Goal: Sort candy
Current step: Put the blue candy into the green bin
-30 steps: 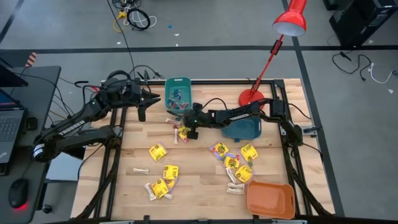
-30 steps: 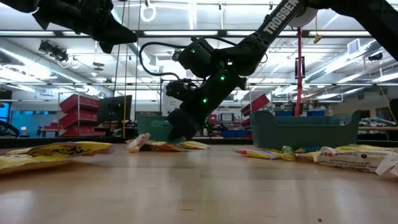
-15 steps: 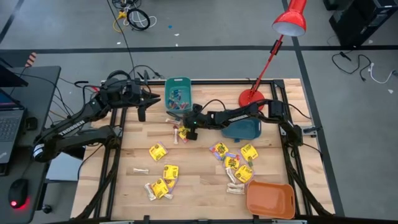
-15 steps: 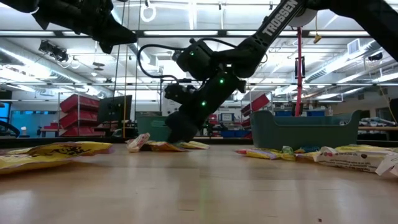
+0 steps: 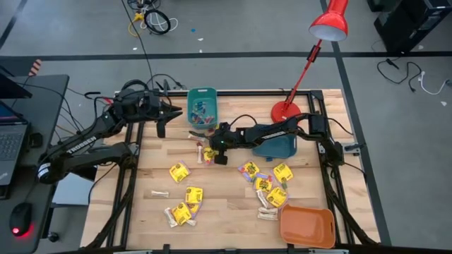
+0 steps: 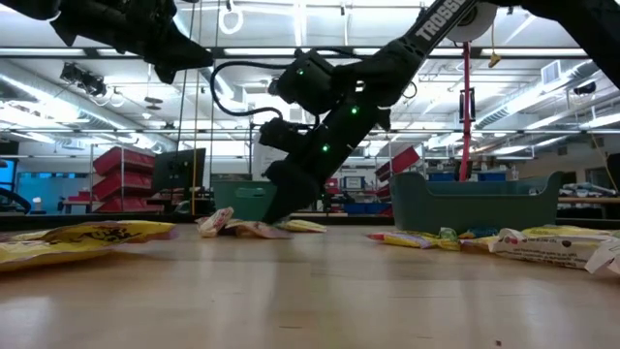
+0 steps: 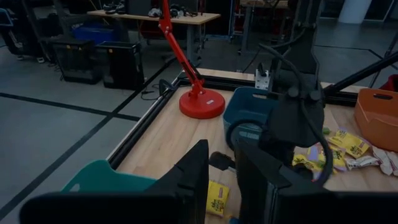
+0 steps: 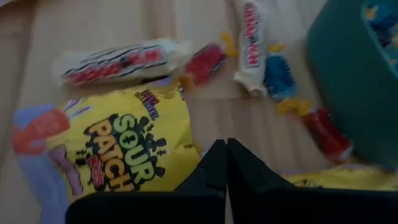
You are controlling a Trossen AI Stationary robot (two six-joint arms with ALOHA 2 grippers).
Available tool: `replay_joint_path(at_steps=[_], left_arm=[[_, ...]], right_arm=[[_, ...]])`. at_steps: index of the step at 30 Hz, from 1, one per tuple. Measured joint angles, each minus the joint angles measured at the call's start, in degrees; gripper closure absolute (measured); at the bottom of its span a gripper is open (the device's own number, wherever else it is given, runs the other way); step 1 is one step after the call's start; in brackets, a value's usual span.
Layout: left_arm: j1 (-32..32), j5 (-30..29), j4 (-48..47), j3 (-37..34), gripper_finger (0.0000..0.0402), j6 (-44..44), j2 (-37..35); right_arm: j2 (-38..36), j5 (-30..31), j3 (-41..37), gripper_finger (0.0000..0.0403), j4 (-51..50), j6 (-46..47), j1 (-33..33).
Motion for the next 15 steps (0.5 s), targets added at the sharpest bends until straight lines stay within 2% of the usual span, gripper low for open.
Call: replay_joint_path(at_steps=[7, 11, 15], left_arm=[[0.00, 0.02, -0.16, -0.01, 0.0321, 0.02, 0.00], [0.00, 0.04, -0.22, -0.01, 0.0321, 0.02, 0.00], [0.00, 0.04, -0.22, -0.01, 0.0321, 0.00, 0.00]], right_arm=[[-4.17, -4.20, -0.05, 0.0401, -3.30, -5.24, -0.96], [-4.09, -7.31, -0.11, 0.0394, -6.32, -8.17, -2.96], [-4.14, -7.84, -0.06, 0.0377, -8.12, -12.47, -4.13]])
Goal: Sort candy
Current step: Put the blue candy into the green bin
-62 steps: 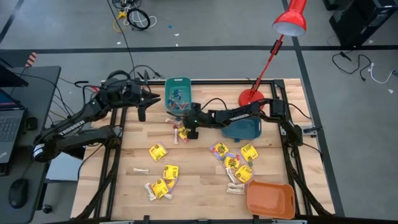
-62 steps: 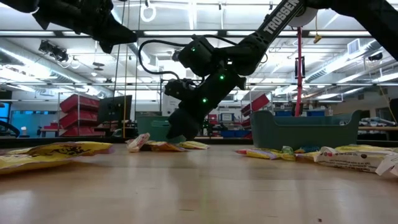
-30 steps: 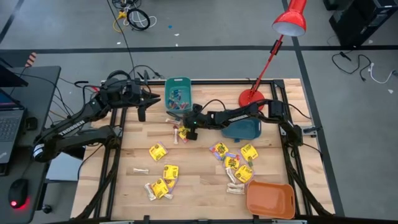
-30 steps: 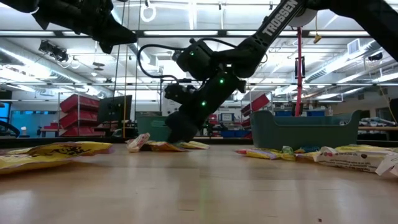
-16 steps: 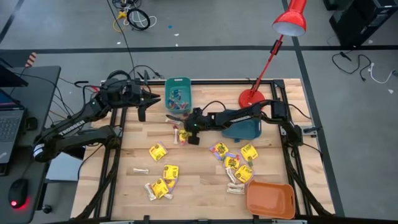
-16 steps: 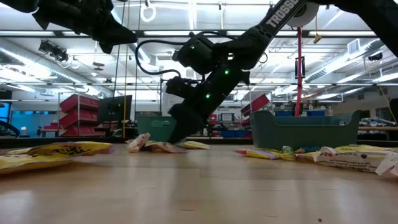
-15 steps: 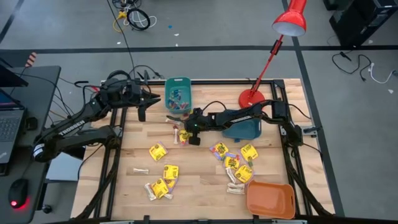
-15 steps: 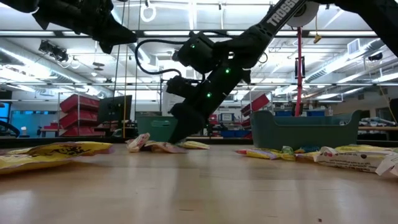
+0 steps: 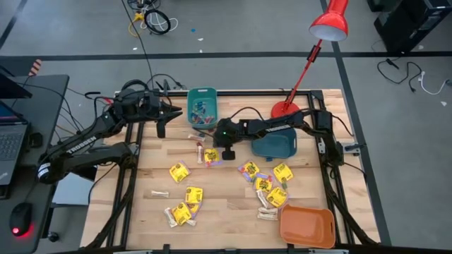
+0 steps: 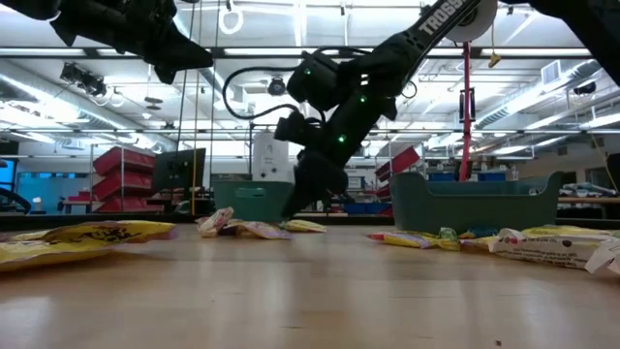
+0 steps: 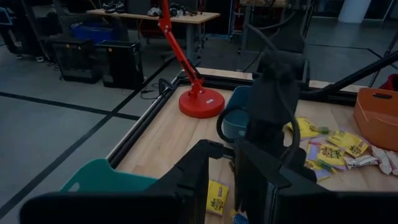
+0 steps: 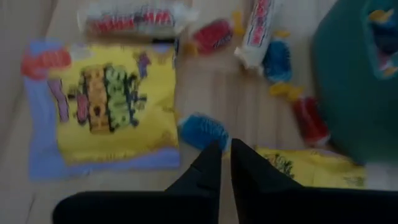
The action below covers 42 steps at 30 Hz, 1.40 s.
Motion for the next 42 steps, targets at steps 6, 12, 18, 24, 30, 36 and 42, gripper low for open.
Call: replay_joint_path(at_steps=[6, 12, 18, 24, 30, 36, 42], left_arm=[[0.00, 0.00, 0.00, 0.01, 0.0321, 0.01, -0.01], [0.00, 0.00, 0.00, 0.01, 0.0321, 0.01, -0.01], [0.00, 0.01, -0.01, 0.01, 0.0321, 0.01, -0.01], [-0.02, 0.02, -0.02, 0.02, 0.0321, 0.02, 0.00], [-0.02, 0.28, -0.63, 0.00, 0.0321, 0.04, 0.02], [-0.33, 0.34, -1.25, 0.00, 0.0321, 0.22, 0.02], [-0.34, 0.35, -1.31, 0.00, 0.0321, 0.22, 0.02]], right_arm=[[0.01, -2.67, 0.07, 0.0323, 1.88, -4.03, -0.74], [0.04, -2.32, 0.07, 0.0274, 3.23, -7.10, -0.70], [0.03, -2.79, 0.09, 0.0254, 3.23, -8.70, -0.68], [1.19, -3.23, 0.07, 0.0256, 3.30, -11.16, -0.59], [2.97, -3.22, 0.09, 0.0256, 4.57, -12.33, -0.50], [2.97, -3.22, 0.09, 0.0257, 4.58, -13.20, -0.50], [2.97, -3.63, 0.11, 0.0260, 4.71, -12.67, -0.50]])
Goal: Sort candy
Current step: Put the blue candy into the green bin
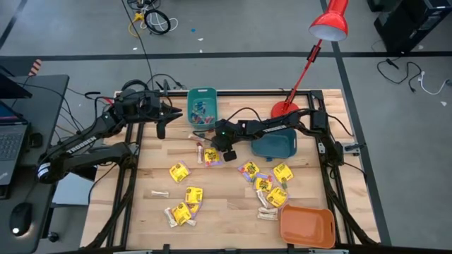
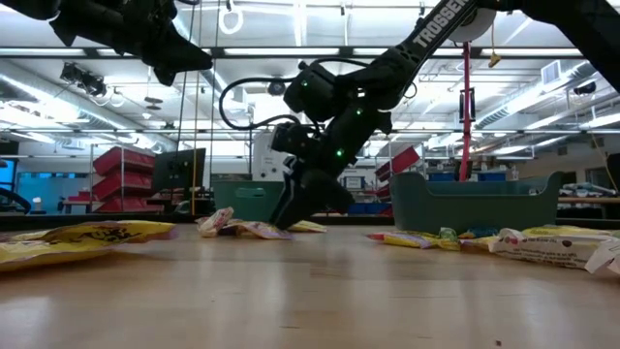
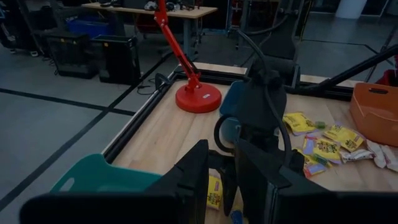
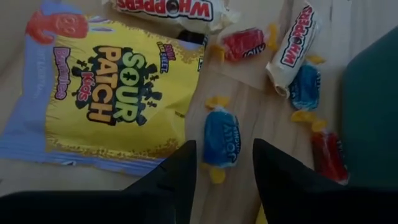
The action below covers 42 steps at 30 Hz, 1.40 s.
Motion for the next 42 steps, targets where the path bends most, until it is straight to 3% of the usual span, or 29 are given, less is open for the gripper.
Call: replay_joint_path(at_steps=[16, 27, 35, 42], left_arm=[[-0.05, 0.15, 0.02, 0.00, 0.0321, 0.01, -0.02], [-0.05, 0.14, -2.01, -0.18, 0.0321, 1.77, 0.22], [-0.05, 2.66, 3.55, -6.66, 0.0321, 2.84, 0.35], [-0.74, 8.93, 8.74, -11.67, 0.0321, 2.88, 0.39]], right_arm=[[2.19, -0.43, 0.22, 0.0297, 1.81, 5.25, 0.28], [2.03, -0.18, 0.09, 0.0367, 1.95, 5.98, 0.24], [0.51, 2.92, -0.13, 0.0365, 1.46, 6.66, 0.32], [-2.73, 3.43, -0.11, 0.0370, 1.19, 7.74, 0.24]])
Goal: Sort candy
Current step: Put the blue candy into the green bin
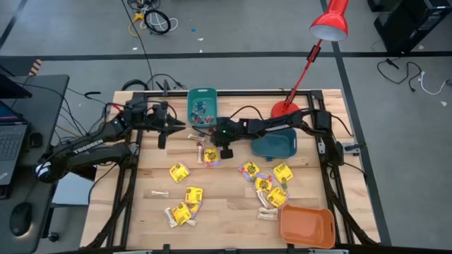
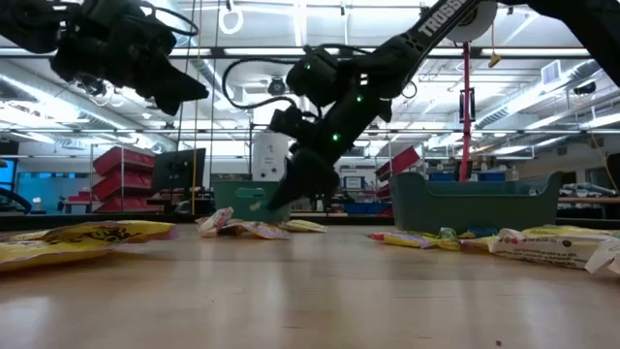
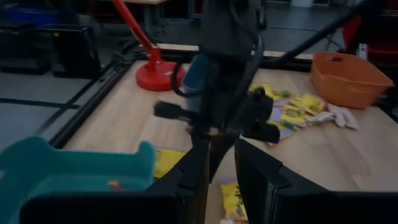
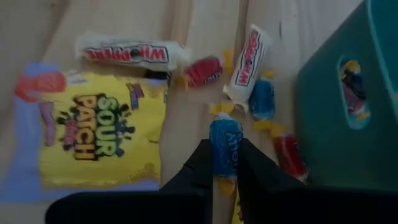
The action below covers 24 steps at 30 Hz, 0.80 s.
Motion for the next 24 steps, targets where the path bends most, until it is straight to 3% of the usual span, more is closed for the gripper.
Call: replay_joint_path(at_steps=[5, 12, 24], left_arm=[[-0.97, -0.19, 0.64, -1.65, 0.0321, -0.02, 0.00], [-1.45, -1.09, 6.45, -6.04, 0.0321, -2.26, 0.00], [-1.45, -2.50, 20.91, -10.88, 0.0321, -16.56, 0.00]], right_arm=[[-2.37, 0.73, 0.00, 0.0370, 0.48, 0.75, 0.64], [-5.42, 10.30, 0.05, 0.0370, 5.27, -4.41, 2.80], [-5.57, 24.79, 0.09, 0.0371, 22.25, -18.74, 6.18]])
